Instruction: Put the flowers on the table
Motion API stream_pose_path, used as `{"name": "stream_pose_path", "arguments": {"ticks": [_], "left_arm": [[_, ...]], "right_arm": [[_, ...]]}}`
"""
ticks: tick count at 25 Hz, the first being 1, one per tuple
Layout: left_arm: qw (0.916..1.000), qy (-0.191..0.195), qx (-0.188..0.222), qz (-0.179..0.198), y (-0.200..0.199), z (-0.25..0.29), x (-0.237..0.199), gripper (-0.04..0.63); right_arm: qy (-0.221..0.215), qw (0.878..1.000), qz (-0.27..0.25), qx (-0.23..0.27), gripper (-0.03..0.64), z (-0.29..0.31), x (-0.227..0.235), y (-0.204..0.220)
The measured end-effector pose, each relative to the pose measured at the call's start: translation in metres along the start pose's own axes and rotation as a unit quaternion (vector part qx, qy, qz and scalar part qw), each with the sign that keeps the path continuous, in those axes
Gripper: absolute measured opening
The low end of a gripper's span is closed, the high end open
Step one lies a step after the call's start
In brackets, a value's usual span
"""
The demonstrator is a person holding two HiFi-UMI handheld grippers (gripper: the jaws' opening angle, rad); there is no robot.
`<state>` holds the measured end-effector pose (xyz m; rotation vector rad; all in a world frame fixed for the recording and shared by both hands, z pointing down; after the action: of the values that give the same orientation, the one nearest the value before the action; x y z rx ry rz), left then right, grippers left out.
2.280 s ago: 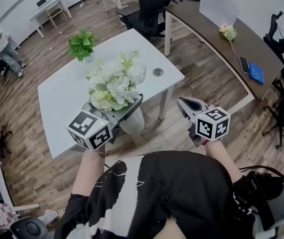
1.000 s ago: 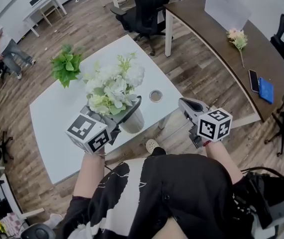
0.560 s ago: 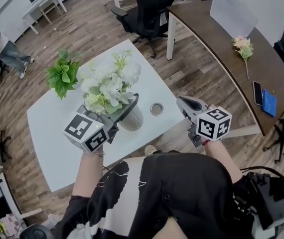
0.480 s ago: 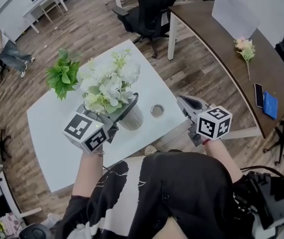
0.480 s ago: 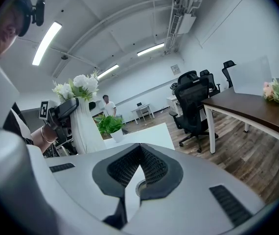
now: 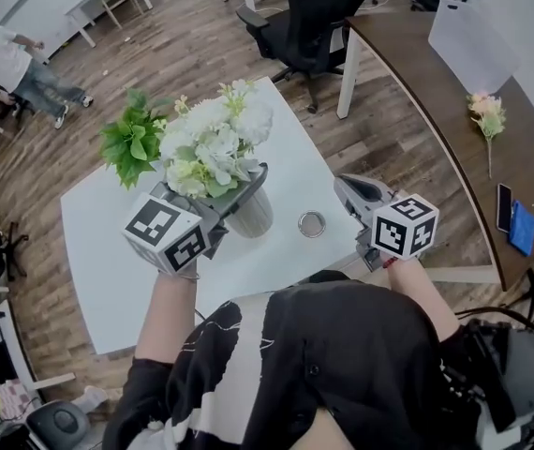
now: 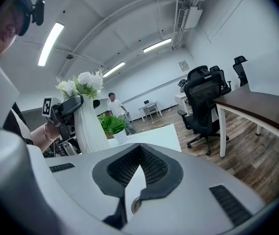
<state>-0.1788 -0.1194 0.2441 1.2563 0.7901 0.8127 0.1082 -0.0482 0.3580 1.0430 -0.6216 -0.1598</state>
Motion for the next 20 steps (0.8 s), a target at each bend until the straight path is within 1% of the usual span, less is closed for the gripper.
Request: {"name": "stream_pose_path", "arguments": {"ticks": [6,11,17,20], "left_arm": [[0.9997,-0.023,0.0,0.003,-0.005,0.002,-0.007,0.387],[0.9987,-0.05,0.003,0.001,-0.002,0.004,-0.008,0.387],[0.9959,-0.088,0.009,-0.015,-0.009,0.038,-0.026,0.387],[0.9942,-0.106,0.01,-0.015,-0.008,0.056,-0.032,0.387]], "right_arm": [[-0.02,1.0,-0.003,-0.014,0.015,0.009,0.004,-0.001],[-0.052,0.998,-0.015,-0.018,0.015,0.019,0.01,-0.007],[-0.085,0.995,-0.029,-0.042,0.015,0.04,0.046,-0.042],[-0.101,0.993,-0.035,-0.055,0.015,0.047,0.065,-0.051]]}}
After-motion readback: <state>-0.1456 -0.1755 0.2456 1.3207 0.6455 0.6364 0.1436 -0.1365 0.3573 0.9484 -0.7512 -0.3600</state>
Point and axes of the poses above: the fingertips, and each gripper's own axes: z forward along the fingers, x to its right, y out of its underside, the point moved 10 cm from there along -z, backward along the fingers, and after that the axes turned 2 degrees about -x, right-handed, at the moved point
